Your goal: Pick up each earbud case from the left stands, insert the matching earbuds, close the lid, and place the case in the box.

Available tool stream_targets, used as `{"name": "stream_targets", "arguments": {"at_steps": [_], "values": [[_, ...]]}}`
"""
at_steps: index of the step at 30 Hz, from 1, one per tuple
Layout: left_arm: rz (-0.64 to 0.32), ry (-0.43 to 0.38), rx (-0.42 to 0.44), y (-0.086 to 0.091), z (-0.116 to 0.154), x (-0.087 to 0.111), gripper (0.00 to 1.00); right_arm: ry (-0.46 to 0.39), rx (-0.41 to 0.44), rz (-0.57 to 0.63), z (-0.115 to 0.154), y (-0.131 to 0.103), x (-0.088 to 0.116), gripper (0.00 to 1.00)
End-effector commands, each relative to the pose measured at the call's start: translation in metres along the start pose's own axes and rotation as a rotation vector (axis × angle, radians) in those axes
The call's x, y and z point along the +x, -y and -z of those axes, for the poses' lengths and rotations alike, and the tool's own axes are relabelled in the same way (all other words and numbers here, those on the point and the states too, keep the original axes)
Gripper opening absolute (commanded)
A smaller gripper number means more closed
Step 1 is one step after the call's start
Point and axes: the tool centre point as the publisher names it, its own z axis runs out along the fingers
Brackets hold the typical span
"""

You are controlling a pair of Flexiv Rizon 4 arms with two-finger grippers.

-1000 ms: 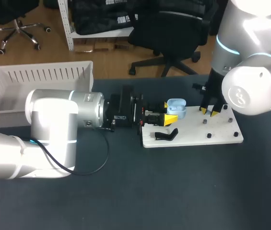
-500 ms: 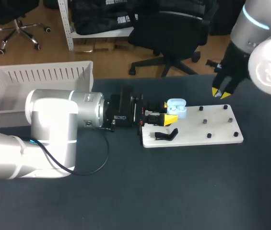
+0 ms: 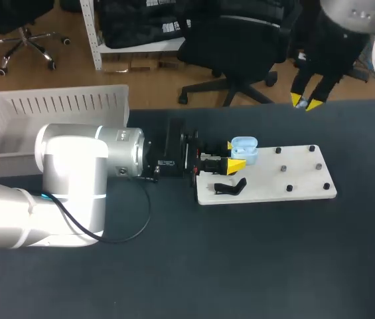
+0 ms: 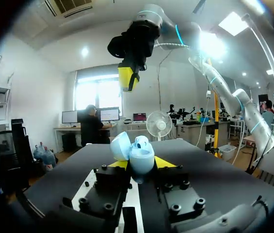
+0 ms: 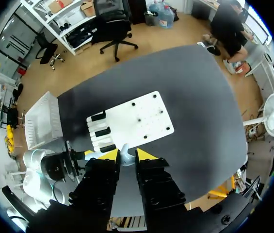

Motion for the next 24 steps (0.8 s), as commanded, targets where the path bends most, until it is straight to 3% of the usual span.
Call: {"name": "stream_targets", "arguments": {"at_steps": [1, 6, 24], "values": [[-0.003, 0.003, -0.005, 0.001, -0.001, 0.001, 0.00, -0.075, 0.046, 0.061, 0.023, -0.020, 0.015, 0.00], [-0.003, 0.003, -0.005, 0.001, -0.001, 0.001, 0.00, -0.150, 0.042, 0.121, 0.018, -0.029, 0.034, 0.00], [-0.003, 0.003, -0.005, 0.001, -0.001, 0.001, 0.00, -0.150, 0.042, 0.121, 0.018, -0.029, 0.034, 0.00]]}}
